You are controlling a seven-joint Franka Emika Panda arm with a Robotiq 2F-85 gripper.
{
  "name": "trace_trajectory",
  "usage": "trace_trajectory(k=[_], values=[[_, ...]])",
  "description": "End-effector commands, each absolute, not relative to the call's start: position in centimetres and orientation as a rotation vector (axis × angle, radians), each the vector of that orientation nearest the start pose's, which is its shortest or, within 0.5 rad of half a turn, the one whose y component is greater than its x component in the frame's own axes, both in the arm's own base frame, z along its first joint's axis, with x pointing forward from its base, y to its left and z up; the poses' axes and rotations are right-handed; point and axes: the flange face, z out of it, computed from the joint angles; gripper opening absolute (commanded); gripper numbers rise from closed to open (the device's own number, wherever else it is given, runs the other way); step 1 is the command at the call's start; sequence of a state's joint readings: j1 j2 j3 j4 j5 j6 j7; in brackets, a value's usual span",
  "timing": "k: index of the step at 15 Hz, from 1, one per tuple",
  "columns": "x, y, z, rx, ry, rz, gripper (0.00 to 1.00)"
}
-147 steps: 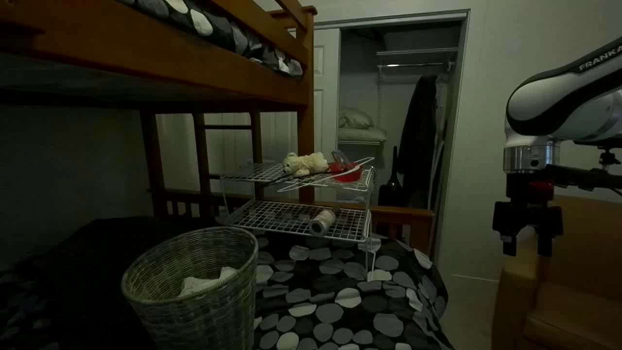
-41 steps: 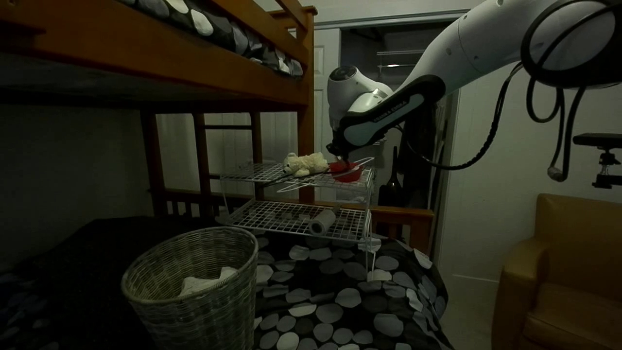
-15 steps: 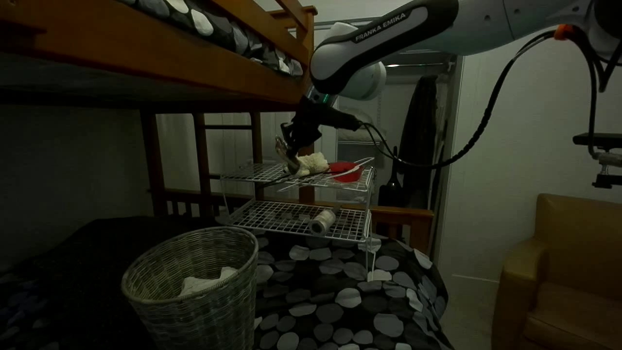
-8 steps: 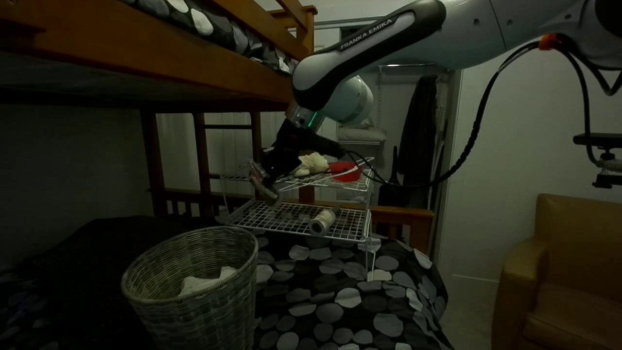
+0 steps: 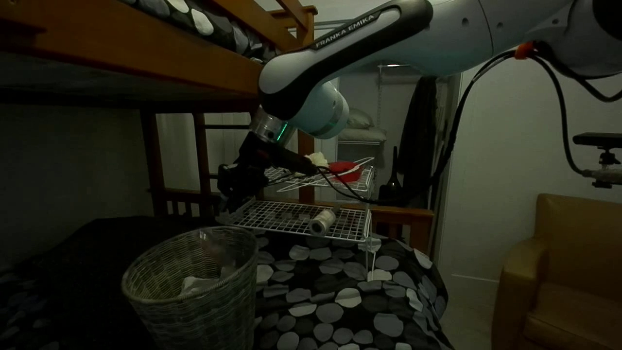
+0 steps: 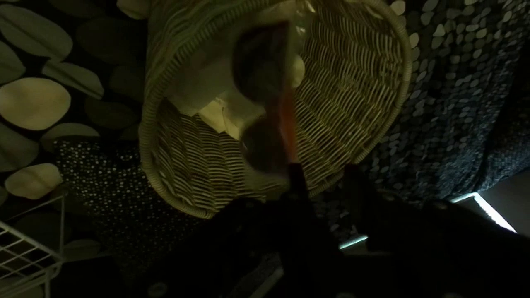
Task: Move the packet from the bowl to the basket
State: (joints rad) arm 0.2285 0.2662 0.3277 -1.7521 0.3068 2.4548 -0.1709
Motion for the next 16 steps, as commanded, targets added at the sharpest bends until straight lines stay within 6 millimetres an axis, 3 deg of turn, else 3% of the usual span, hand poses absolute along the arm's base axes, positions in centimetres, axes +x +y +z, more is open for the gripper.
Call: trace_trajectory(k=[1, 3, 6, 9, 14, 15, 16], values=[[57.7, 33.1, 47.7, -2.613, -0.757, -0.477, 0.62], [57.4, 31.6, 48.4, -2.654, -0.819, -0.433, 0.78], [56.1, 26.5, 50.4, -2.703, -0.929, -0.350, 0.99], [54.2, 21.3, 54.3, -2.692, -1.035, -0.427, 1.00], [49.3, 14.7, 62.4, -2.586, -1.203, -0.841, 1.00], [52.8, 16.9, 61.1, -2.625, -1.156, -0.727, 1.00], [51.6, 15.8, 62.5, -2.613, -1.176, -0.782, 1.00]])
